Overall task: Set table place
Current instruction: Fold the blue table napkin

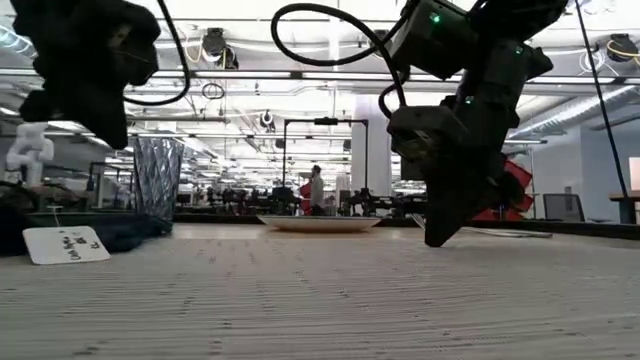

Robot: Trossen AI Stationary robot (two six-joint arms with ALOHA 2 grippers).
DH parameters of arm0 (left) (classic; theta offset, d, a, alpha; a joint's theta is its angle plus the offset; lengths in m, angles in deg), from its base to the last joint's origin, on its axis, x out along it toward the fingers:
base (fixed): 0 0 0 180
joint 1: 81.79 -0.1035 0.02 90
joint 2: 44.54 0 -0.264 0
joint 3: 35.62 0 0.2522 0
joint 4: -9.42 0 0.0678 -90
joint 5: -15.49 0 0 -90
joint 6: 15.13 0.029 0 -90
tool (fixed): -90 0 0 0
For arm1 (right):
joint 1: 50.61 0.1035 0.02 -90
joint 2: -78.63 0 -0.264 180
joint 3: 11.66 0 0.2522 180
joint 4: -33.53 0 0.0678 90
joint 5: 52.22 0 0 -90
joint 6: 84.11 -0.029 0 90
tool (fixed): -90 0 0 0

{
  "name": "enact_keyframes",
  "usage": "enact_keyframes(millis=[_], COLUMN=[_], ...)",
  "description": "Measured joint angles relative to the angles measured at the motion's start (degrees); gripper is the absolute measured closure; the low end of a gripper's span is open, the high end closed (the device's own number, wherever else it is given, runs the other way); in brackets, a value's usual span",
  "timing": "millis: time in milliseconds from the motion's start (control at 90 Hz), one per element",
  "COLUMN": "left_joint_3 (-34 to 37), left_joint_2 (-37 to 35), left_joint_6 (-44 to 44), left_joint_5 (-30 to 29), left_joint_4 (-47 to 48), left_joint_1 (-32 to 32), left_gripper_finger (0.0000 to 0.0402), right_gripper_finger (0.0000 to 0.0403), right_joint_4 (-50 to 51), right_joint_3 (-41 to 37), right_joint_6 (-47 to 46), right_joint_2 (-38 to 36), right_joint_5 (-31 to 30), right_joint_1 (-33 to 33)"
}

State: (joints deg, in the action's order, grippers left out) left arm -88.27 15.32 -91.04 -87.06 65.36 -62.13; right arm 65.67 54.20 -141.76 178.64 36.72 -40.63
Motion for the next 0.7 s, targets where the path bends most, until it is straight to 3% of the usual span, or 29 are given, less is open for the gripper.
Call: enact_keyframes(millis=[389, 700], left_joint_3=[0.0, 0.0], left_joint_2=[8.1, 12.8], left_joint_6=[-0.5, -4.0], left_joint_5=[5.0, 7.0], left_joint_4=[-1.5, -1.0], left_joint_1=[3.8, 6.4], left_gripper_finger=[0.0402, 0.0402], right_gripper_finger=[0.0403, 0.0403], right_joint_4=[-2.7, -3.8], right_joint_3=[0.0, 4.3], right_joint_6=[0.5, 5.0], right_joint_2=[-0.8, -2.2], right_joint_5=[0.3, 0.0], right_joint_1=[0.0, -1.4])
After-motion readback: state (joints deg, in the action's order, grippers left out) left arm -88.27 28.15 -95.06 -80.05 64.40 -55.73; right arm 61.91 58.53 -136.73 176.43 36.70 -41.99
